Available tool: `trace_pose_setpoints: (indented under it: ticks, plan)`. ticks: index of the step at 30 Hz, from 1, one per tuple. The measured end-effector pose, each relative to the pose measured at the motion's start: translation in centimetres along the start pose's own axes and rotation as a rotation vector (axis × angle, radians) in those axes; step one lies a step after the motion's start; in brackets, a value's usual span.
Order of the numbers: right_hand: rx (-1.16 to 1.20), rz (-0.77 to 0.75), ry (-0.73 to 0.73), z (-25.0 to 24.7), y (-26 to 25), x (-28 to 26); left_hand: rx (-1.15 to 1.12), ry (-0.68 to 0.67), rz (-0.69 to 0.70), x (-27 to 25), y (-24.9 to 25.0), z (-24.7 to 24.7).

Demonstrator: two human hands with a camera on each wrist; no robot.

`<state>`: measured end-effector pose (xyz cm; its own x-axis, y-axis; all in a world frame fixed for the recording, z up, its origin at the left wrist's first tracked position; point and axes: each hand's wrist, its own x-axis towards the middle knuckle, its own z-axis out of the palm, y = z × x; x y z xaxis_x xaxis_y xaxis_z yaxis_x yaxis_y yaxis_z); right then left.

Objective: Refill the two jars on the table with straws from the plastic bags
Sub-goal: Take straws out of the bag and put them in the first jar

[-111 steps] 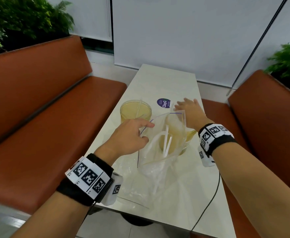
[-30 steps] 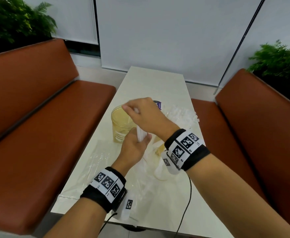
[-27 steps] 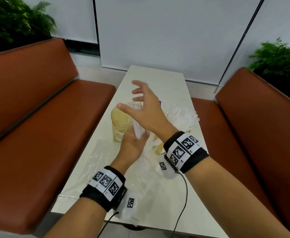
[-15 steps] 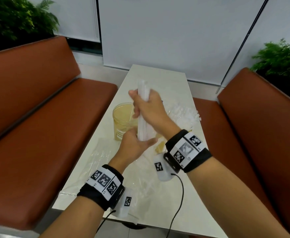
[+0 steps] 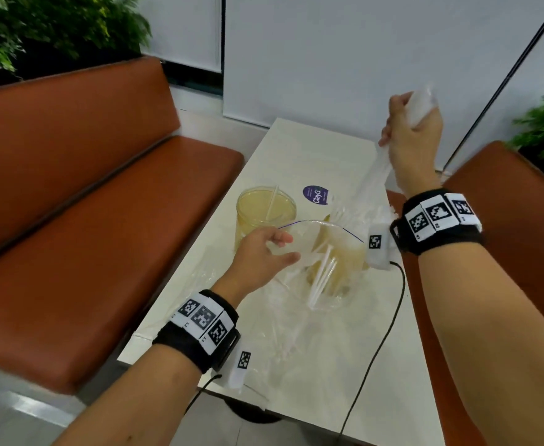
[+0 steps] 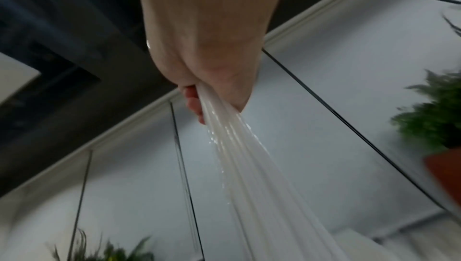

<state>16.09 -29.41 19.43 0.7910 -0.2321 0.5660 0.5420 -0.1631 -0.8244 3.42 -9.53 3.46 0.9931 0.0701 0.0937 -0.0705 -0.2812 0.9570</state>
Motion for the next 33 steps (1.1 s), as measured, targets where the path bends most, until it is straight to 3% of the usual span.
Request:
trace_pose_setpoints:
  ticks: [9, 13, 15, 18, 20, 22, 24, 27, 31, 33]
  plan:
    - [-0.276, 0.277, -0.045, -2.0, 10.3, -3.7, 0.081, -0.019, 0.024, 0.0, 0.5, -0.9]
    - [-0.265, 0.046, 0.077, -2.5, 8.2, -2.8, 0.088, -0.082, 0.028, -0.3, 1.4, -1.1]
    - [-0.286, -0.084, 0.056, -2.9, 6.9, -2.0, 0.098, -0.110, 0.040, -0.5, 2.0, -1.1]
    - [-0.652, -0.194, -0.220, -3.1, 7.1, -1.7, 0.147, -0.144, 0.046, -0.6, 2.7, -1.3]
    - [-0.867, -0.126, -0.490, -3.3, 8.5, -2.7, 0.189, -0.149, 0.049, -0.8, 3.1, -1.4]
    - [-0.920, -0.073, -0.656, -3.7, 9.5, -3.5, 0.219, -0.150, 0.050, -0.9, 3.6, -1.5]
    - [-0.890, -0.077, -0.629, -4.1, 9.5, -3.3, 0.257, -0.171, 0.050, -1.0, 3.8, -1.6]
    - [-0.868, -0.198, -0.510, -4.2, 9.0, -2.6, 0.325, -0.232, 0.050, -1.1, 3.9, -1.7]
    - [-1.049, -0.024, -0.817, -4.2, 9.1, -3.7, 0.354, -0.270, 0.060, -1.2, 4.2, -1.4]
    - [-1.043, -0.094, -0.797, -4.6, 8.8, -4.1, 0.342, -0.280, 0.062, -1.2, 4.5, -1.0]
